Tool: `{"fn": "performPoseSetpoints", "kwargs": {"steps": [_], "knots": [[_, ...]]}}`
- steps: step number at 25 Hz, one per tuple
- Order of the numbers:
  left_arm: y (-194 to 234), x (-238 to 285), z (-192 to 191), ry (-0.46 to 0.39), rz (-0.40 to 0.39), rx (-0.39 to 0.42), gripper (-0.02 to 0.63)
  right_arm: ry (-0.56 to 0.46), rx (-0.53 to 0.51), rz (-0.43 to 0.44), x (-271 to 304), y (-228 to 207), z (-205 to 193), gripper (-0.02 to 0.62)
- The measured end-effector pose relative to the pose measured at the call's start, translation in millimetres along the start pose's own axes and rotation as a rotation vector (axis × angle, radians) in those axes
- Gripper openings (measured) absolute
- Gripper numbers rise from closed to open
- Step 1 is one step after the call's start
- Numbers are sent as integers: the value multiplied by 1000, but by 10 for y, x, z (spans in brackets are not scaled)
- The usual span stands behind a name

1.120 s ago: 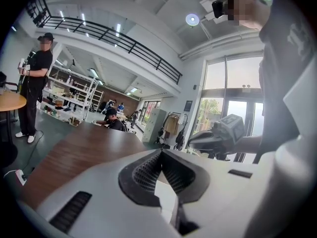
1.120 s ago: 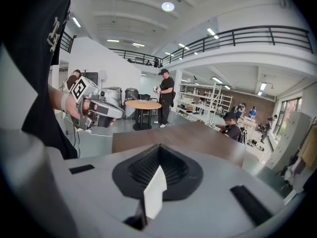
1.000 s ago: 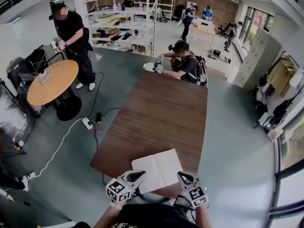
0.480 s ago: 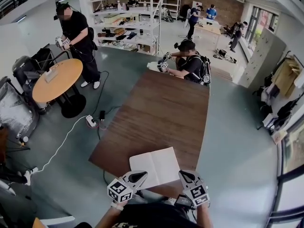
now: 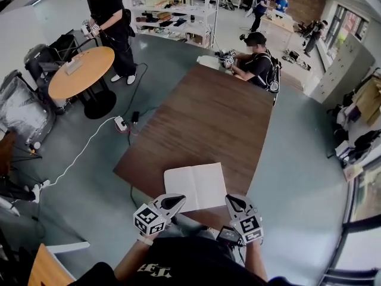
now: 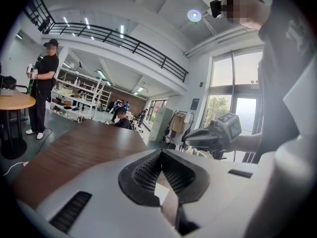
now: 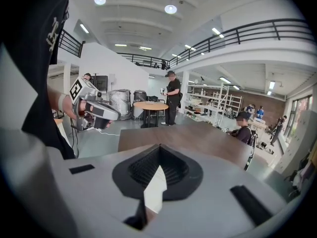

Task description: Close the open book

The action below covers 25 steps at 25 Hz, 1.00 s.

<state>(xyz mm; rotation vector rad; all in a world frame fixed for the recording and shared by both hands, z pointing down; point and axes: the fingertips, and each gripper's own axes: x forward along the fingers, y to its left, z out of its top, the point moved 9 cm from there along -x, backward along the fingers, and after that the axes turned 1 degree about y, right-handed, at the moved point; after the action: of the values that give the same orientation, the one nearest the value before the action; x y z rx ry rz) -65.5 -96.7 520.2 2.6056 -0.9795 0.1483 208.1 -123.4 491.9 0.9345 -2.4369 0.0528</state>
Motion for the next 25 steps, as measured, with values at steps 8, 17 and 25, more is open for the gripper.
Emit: {"fn": "performPoseSetpoints", "kwargs": {"steps": [8,17,25], "knots": [[25,-223,-258,-11,107,-110,8,-1,-36,86,74,37,24,-12],[174,-527,-804,-18,270,-270,8,36,-97,178,190,108,96,-12],[417,-648,-1386,-11,348,-432,8,65,-159,223,297,140,162,-12]]}}
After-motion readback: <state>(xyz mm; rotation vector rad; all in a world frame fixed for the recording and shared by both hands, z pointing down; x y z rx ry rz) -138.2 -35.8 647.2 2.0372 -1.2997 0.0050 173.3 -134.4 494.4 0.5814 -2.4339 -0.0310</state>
